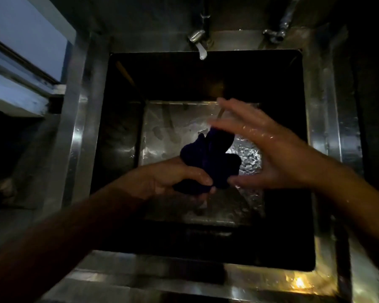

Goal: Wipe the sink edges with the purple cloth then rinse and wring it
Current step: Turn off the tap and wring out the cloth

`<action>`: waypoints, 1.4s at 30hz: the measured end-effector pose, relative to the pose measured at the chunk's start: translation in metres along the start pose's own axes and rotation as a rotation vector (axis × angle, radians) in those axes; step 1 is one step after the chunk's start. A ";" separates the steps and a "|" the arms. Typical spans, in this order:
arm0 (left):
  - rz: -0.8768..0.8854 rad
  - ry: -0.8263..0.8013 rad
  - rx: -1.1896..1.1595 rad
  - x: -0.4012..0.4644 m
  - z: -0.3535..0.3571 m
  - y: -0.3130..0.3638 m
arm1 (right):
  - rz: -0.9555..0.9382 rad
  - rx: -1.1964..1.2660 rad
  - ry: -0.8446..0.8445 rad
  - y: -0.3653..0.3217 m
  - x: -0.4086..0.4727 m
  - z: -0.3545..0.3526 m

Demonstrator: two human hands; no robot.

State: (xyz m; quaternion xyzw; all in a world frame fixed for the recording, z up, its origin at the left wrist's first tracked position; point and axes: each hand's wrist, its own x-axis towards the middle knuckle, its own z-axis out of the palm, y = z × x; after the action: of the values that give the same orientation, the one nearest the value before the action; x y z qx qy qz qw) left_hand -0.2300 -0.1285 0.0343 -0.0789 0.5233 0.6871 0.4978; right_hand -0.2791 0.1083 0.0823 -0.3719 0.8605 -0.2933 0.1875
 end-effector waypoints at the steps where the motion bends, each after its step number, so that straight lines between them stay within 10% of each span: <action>1: -0.046 0.001 0.062 0.000 -0.005 0.005 | -0.068 -0.164 -0.076 -0.004 0.003 0.006; 13: -0.334 -0.152 0.352 0.020 -0.028 0.047 | -0.076 -0.616 0.194 0.010 0.044 0.066; 25: -0.297 0.348 1.424 0.057 -0.033 0.007 | 0.482 -0.273 -0.327 0.023 0.088 0.108; 32: 0.080 0.459 1.755 0.068 -0.037 -0.023 | 0.653 0.149 -0.620 0.046 0.095 0.103; 38: 0.126 0.549 1.589 0.063 -0.021 -0.031 | 0.609 0.208 -0.808 0.046 0.095 0.089; 42: -0.057 0.499 1.214 0.059 -0.024 -0.008 | 0.622 0.350 -0.548 0.051 0.084 0.078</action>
State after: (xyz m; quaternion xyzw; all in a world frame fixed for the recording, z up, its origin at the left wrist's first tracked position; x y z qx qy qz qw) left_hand -0.2631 -0.1124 -0.0189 0.0452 0.9155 0.2171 0.3356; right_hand -0.3186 0.0453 -0.0182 -0.1223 0.7872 -0.2550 0.5480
